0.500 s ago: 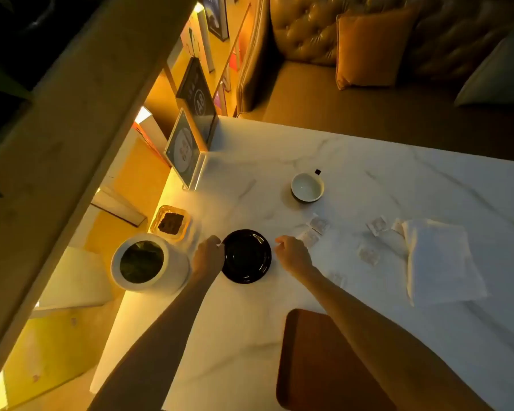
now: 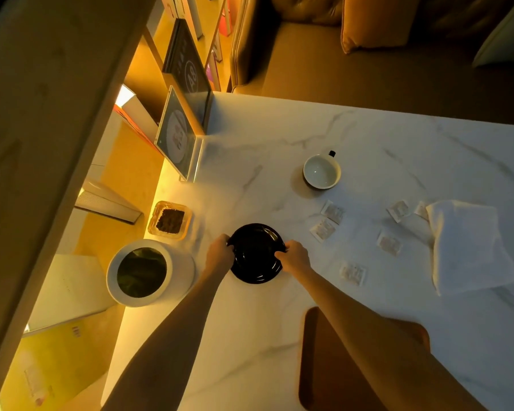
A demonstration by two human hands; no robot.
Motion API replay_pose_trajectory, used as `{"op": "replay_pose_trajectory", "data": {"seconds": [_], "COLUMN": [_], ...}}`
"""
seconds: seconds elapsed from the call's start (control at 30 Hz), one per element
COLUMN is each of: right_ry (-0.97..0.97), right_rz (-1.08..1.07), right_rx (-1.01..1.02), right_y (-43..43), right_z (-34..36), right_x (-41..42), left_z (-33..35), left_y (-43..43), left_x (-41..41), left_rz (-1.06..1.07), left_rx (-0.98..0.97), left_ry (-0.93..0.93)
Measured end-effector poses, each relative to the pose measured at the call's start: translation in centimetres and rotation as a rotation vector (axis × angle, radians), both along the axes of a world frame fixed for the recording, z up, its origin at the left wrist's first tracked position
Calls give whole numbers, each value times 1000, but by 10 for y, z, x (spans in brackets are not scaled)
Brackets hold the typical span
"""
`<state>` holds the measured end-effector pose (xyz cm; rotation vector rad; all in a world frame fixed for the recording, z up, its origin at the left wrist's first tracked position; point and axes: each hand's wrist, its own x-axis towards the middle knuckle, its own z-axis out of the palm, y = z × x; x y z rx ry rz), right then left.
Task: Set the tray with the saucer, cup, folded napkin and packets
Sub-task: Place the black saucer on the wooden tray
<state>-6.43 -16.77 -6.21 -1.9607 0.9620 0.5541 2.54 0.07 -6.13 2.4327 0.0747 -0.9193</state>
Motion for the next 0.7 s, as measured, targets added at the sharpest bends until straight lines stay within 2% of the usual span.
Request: {"op": "replay_pose_trajectory", "data": {"seconds": [0.2, 0.33, 0.4, 0.5, 0.6, 0.7], "right_ry": [-151, -182, -232, -308, -224, -197], "right_rz": [-197, -292, -322, -353, -376, -339], "right_rx": [14, 40, 100, 296, 502, 443], "right_y": [11, 2, -9, -30, -48, -60], "right_z": [-2, 10, 20, 42, 56, 58], "right_x": [-13, -32, -51, -95, -150, -205], "left_z": [3, 21, 35, 52, 62, 64], "left_y": [9, 6, 2, -5, -13, -24], "left_x": [-1, -19, -39, -79, -130, -185], "left_rz": [135, 237, 254, 266, 325, 346], "left_rx": [-135, -220, -272, -363, -429, -447], "left_ry": [82, 161, 179, 212, 295, 363]}}
